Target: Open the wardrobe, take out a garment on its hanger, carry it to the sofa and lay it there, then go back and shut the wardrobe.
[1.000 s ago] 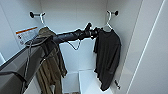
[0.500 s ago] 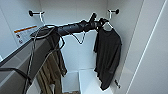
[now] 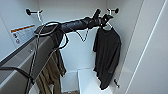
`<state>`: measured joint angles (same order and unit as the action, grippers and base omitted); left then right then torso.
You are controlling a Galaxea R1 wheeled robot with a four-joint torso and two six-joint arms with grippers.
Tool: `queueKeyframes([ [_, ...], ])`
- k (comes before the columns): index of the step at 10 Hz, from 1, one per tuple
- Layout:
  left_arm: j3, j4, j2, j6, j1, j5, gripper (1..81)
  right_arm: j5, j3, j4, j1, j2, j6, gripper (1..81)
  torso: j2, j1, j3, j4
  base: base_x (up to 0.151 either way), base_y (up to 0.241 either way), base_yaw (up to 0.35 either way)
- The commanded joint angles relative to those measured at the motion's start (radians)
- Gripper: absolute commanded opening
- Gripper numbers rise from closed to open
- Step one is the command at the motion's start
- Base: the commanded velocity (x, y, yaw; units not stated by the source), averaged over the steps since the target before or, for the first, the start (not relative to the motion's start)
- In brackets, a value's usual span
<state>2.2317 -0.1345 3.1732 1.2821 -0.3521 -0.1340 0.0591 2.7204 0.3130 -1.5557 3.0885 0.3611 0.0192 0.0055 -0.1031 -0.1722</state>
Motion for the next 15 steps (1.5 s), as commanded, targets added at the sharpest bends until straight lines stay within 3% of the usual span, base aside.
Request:
queueKeyframes([
  [1, 0.039, 0.000, 0.018, 0.002, -0.179, 0.024, 81.1, -0.050, -0.010, 0.000, 0.027, 0.008, 0.002, 81.1, 0.000, 0.000, 0.000, 0.001, 0.000, 0.000, 0.000],
  [3, 0.068, -0.004, 0.018, 0.002, -0.144, 0.030, 81.1, -0.050, -0.010, -0.002, 0.019, 0.009, 0.002, 81.1, 0.000, 0.000, 0.000, -0.023, 0.000, 0.000, 0.000],
  [7, 0.160, -0.022, 0.030, -0.001, -0.121, 0.031, 81.1, -0.051, -0.009, 0.000, 0.016, 0.014, 0.001, 81.1, 0.000, 0.000, 0.000, -0.023, 0.000, 0.000, 0.000],
  [12, 0.151, -0.051, 0.056, 0.000, -0.100, 0.139, 81.1, -0.051, -0.007, 0.000, 0.016, 0.020, 0.001, 81.1, 0.000, 0.000, 0.000, -0.023, 0.000, 0.000, 0.000],
  [15, 0.102, -0.050, 0.056, 0.002, -0.101, 0.146, 81.1, -0.051, -0.004, -0.002, 0.015, 0.020, 0.001, 81.1, 0.000, 0.000, 0.000, -0.023, 0.000, 0.000, 0.000],
])
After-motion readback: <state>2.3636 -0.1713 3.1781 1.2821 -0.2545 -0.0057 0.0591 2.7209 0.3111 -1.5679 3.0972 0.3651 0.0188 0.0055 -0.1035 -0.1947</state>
